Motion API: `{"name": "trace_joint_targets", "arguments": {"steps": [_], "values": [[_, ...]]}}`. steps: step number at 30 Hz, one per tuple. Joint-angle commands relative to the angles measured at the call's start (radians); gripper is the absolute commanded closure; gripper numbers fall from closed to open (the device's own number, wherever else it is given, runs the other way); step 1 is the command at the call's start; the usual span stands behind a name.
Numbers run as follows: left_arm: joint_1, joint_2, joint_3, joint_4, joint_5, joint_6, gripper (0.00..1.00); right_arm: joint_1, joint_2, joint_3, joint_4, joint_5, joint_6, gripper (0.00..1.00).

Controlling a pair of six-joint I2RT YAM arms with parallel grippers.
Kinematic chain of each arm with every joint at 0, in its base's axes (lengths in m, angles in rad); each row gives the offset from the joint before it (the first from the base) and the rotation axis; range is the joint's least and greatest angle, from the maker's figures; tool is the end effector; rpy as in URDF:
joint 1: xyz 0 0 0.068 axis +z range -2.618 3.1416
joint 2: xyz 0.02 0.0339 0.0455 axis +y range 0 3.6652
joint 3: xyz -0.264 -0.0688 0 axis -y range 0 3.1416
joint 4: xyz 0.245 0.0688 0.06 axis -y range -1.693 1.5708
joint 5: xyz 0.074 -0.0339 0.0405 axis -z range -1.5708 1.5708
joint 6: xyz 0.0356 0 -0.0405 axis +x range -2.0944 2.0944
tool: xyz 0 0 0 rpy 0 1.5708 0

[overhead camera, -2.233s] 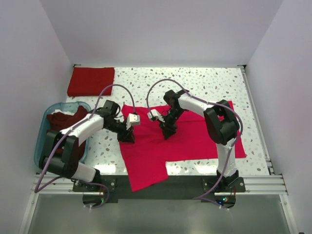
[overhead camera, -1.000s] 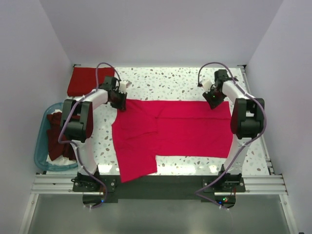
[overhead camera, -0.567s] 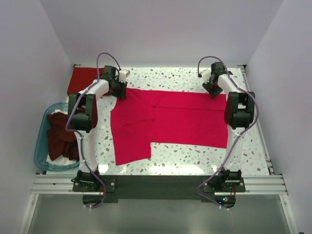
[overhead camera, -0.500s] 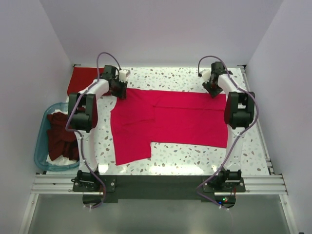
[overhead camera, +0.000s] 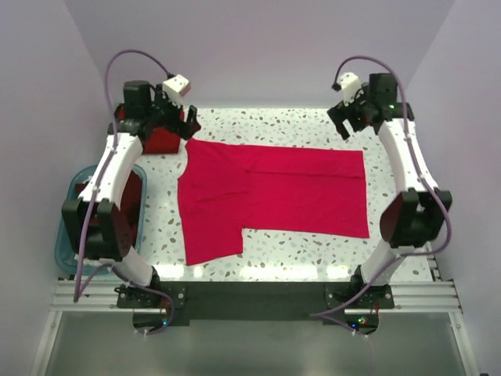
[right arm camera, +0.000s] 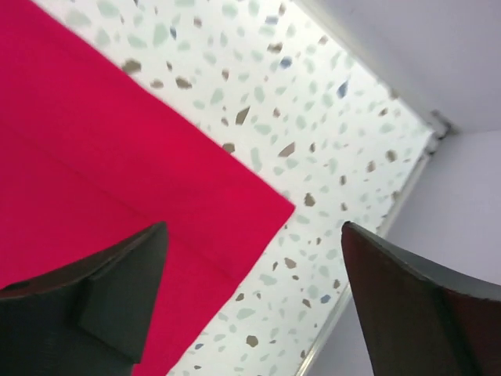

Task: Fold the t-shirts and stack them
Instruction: Fold the tshirt

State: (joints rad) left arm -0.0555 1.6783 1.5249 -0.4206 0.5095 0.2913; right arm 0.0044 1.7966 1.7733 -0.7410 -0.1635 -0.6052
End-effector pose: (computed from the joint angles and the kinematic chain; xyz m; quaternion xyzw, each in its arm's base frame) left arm 0.3863 -0.0389 0.3408 0.2653 0.8165 -0.1654 0.4854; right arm 0.4042 0.0076 0.3496 -0.3057 0.8648 -0.0440 0.3958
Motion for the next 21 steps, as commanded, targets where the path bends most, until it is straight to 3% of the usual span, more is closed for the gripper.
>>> {"name": "trace_joint_targets", "arguments": {"steps": [1,3,4,7,11,13,16,21], "values": [[0.013,-0.159,-0.075,0.042,0.073,0.037,0.00,-0.001,-0.209,-0.072,-0.021,-0.114,-0.030,0.02],[0.014,-0.210,-0.124,-0.029,0.107,0.132,0.00,-0.003,-0.288,-0.164,-0.035,-0.133,-0.079,0.01],[0.016,-0.253,-0.141,-0.076,0.188,0.202,0.00,-0.001,-0.359,-0.196,-0.047,-0.157,-0.144,0.01],[0.016,-0.342,-0.247,-0.261,0.271,0.488,0.00,-0.003,-0.465,-0.285,-0.234,-0.198,-0.285,0.01],[0.014,-0.449,-0.403,-0.565,0.284,0.771,0.00,-0.003,-0.529,-0.403,-0.489,-0.205,-0.430,0.01],[0.013,-0.508,-0.500,-0.624,0.244,0.848,0.02,-0.003,-0.568,-0.492,-0.534,-0.171,-0.477,0.01],[-0.006,-0.564,-0.619,-0.665,0.155,0.924,0.07,-0.003,-0.649,-0.694,-0.496,-0.102,-0.511,0.05],[-0.067,-0.618,-0.739,-0.624,0.043,0.908,0.13,-0.003,-0.740,-1.003,-0.309,0.053,-0.516,0.27]]}}
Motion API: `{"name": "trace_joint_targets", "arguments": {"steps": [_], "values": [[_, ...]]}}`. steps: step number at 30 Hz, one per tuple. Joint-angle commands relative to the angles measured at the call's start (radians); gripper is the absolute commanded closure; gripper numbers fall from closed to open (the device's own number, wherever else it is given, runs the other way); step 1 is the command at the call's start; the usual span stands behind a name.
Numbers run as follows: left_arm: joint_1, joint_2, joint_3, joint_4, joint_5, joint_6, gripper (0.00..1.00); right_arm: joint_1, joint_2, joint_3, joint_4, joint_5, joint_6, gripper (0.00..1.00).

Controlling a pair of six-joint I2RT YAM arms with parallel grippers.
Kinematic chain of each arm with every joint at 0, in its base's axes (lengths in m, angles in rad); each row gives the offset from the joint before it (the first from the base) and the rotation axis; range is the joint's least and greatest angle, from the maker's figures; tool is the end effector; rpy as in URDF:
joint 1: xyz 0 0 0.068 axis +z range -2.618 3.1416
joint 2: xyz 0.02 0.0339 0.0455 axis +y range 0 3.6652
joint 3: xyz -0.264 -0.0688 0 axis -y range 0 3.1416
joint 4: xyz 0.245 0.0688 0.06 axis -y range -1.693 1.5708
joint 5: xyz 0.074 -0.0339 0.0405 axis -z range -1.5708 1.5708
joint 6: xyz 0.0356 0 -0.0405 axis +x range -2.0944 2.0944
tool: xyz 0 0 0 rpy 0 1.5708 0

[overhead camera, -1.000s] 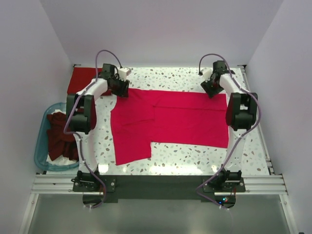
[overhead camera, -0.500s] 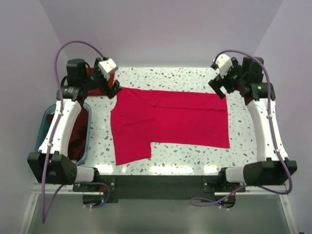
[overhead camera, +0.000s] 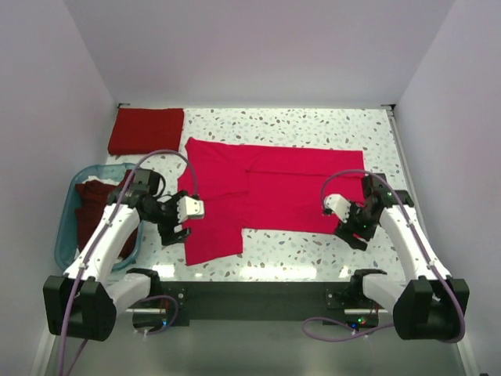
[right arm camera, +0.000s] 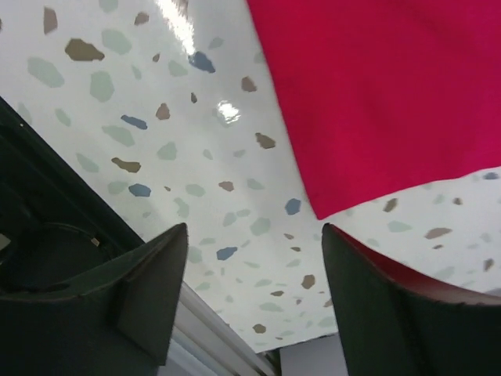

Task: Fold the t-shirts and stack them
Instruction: Fold the tshirt

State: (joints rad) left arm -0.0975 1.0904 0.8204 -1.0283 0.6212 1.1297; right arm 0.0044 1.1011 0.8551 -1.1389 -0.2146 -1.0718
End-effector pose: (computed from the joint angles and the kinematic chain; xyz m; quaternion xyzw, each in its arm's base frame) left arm 0.1750 -0.0379 0.2409 0.5771 0.7473 -0.1995 0.2619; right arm 0.1728 0.0083 0.2405 -0.5159 0.8450 0.0449 0.1337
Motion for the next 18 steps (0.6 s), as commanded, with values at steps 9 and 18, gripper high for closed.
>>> {"name": "trace_joint_targets", "arguments": {"steps": [9,18], "values": [[-0.047,0.046,-0.047,0.036,-0.080,-0.011,0.16,-0.003,-0.004,-0.229,0.336,0.175,-0.046,0.50],[-0.053,0.086,-0.038,0.073,-0.074,-0.044,0.16,-0.003,0.075,-0.304,0.468,0.189,-0.088,0.55]]}}
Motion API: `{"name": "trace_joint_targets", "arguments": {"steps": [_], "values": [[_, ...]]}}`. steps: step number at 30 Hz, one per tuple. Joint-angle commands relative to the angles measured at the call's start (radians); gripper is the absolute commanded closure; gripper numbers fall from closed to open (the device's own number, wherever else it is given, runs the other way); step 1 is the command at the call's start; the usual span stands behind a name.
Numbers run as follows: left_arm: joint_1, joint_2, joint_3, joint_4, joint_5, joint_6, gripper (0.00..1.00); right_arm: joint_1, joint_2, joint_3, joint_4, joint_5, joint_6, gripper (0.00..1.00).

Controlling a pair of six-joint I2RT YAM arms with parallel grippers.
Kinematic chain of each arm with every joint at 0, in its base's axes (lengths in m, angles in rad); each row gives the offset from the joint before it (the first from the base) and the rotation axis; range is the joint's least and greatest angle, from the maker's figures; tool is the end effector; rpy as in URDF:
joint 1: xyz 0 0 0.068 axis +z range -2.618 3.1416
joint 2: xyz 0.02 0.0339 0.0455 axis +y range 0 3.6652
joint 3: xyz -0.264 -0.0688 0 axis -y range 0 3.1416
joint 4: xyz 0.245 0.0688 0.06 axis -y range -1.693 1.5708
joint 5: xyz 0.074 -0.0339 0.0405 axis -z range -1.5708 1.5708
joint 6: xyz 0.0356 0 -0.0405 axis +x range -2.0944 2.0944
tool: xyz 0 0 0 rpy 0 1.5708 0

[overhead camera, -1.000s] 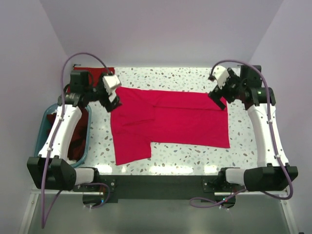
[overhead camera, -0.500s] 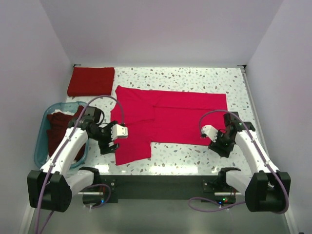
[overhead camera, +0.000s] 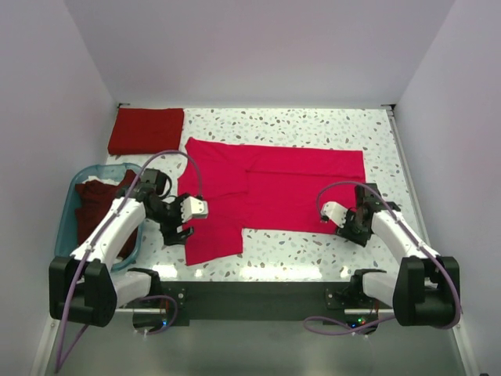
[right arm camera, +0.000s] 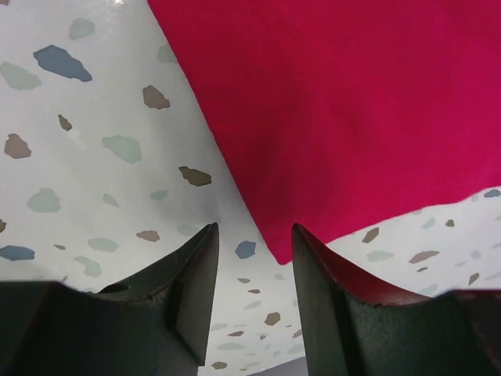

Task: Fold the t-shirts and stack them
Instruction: Fold the tshirt

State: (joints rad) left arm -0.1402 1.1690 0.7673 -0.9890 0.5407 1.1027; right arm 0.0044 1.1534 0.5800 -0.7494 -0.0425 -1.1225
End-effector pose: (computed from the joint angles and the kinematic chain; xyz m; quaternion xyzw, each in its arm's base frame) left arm 0.1801 -0.0439 0.2131 0.5783 0.7663 -0.1957 0.1999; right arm 0.1782 0.0023 0.1661 -0.5321 0.8373 -0.0477 0.1160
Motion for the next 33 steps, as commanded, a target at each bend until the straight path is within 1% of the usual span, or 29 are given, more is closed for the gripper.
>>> {"name": "trace_joint_targets", "arguments": {"steps": [1,3,7,8,9,10,13,20,25,27,28,31,32,33], "values": [[-0.016,0.008,0.012,0.030,0.007,-0.012,0.17,-0.001,0.034,-0.037,0.088,0.016,-0.040,0.56],[-0.027,0.000,0.000,0.032,-0.005,-0.010,0.18,-0.001,0.052,-0.043,0.097,0.013,-0.048,0.57],[-0.084,-0.022,-0.042,0.050,-0.024,-0.018,0.22,-0.001,0.055,-0.057,0.113,0.009,-0.063,0.67],[-0.096,-0.029,-0.051,0.053,-0.025,-0.015,0.25,-0.003,0.057,-0.054,0.110,0.006,-0.063,0.71],[-0.110,-0.035,-0.071,0.053,-0.031,-0.017,0.27,-0.003,0.061,-0.051,0.108,0.003,-0.065,0.75],[-0.137,-0.038,-0.080,0.053,-0.033,-0.011,0.27,-0.003,0.065,-0.046,0.105,0.001,-0.065,0.84],[-0.182,-0.060,-0.114,0.058,-0.034,-0.007,0.27,-0.003,0.068,-0.028,0.096,-0.002,-0.065,1.00],[-0.283,-0.074,-0.192,0.167,-0.103,-0.050,0.25,-0.003,0.078,0.011,0.091,-0.005,-0.043,1.00],[-0.332,-0.032,-0.224,0.260,-0.157,-0.070,0.28,-0.003,0.089,0.029,0.084,-0.011,-0.034,1.00],[-0.348,-0.006,-0.240,0.276,-0.185,-0.063,0.34,-0.001,0.095,0.040,0.079,-0.010,-0.023,1.00],[-0.351,-0.002,-0.246,0.279,-0.194,-0.057,0.43,-0.003,0.098,0.049,0.078,-0.010,-0.019,1.00],[-0.355,0.003,-0.264,0.276,-0.217,-0.029,0.57,-0.003,0.101,0.058,0.074,-0.007,-0.016,1.00],[-0.354,0.001,-0.264,0.262,-0.219,-0.018,0.66,-0.001,0.100,0.061,0.071,-0.007,-0.016,1.00],[-0.354,-0.002,-0.261,0.253,-0.216,-0.015,0.70,-0.001,0.100,0.069,0.068,-0.008,-0.016,1.00]]}}
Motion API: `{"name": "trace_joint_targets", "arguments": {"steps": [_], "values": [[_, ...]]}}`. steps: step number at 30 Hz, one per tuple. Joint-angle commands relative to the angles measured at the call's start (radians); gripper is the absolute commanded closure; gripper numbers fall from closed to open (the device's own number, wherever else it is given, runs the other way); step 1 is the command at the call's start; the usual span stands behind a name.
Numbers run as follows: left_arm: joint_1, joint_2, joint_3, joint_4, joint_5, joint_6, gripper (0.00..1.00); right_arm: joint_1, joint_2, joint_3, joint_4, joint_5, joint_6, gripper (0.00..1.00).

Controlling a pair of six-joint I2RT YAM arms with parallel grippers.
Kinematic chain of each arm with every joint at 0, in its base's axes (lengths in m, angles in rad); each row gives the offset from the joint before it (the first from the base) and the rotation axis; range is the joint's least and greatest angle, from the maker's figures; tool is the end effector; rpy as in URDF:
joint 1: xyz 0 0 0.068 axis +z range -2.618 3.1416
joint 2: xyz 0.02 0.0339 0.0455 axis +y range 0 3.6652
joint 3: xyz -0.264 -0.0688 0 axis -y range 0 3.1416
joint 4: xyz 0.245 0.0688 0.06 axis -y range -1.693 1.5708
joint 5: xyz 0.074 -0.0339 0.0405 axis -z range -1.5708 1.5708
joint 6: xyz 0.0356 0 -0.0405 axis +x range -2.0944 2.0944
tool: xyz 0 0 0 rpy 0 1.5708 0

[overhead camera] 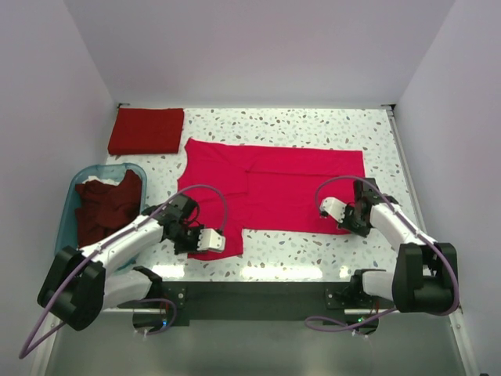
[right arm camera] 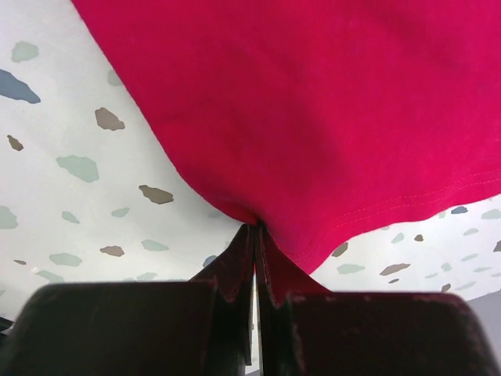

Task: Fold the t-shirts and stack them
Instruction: Fold the tshirt

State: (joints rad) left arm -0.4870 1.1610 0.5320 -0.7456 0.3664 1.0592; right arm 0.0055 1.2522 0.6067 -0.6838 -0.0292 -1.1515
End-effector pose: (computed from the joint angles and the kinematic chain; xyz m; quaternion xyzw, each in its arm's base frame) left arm 0.1435 -0.0904 0.1548 0.6961 0.6879 -0.1468 0.1436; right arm 0.1953 0.0021 0.1583 -0.5442 0.8301 -0.0531 0.1091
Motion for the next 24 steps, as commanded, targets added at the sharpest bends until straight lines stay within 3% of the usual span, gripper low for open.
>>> {"name": "trace_joint_targets", "arguments": {"steps": [1,4,15,18,24], "values": [[-0.009,0.000,-0.020,0.000,-0.038,0.030,0.83,-0.002,0.000,0.048,-0.003,-0.023,0.015,1.00],[-0.007,-0.027,0.029,-0.046,-0.017,0.006,1.00,-0.004,-0.014,0.077,-0.045,-0.034,0.015,1.00],[-0.005,-0.130,0.293,-0.322,0.086,-0.070,1.00,-0.030,-0.157,0.113,-0.255,-0.038,-0.060,1.00],[0.005,-0.139,0.351,-0.325,0.057,-0.080,1.00,-0.038,-0.189,0.146,-0.296,-0.051,-0.065,1.00],[0.195,0.061,0.601,-0.327,0.126,-0.009,1.00,-0.071,-0.039,0.283,-0.280,-0.078,-0.060,1.00]]}}
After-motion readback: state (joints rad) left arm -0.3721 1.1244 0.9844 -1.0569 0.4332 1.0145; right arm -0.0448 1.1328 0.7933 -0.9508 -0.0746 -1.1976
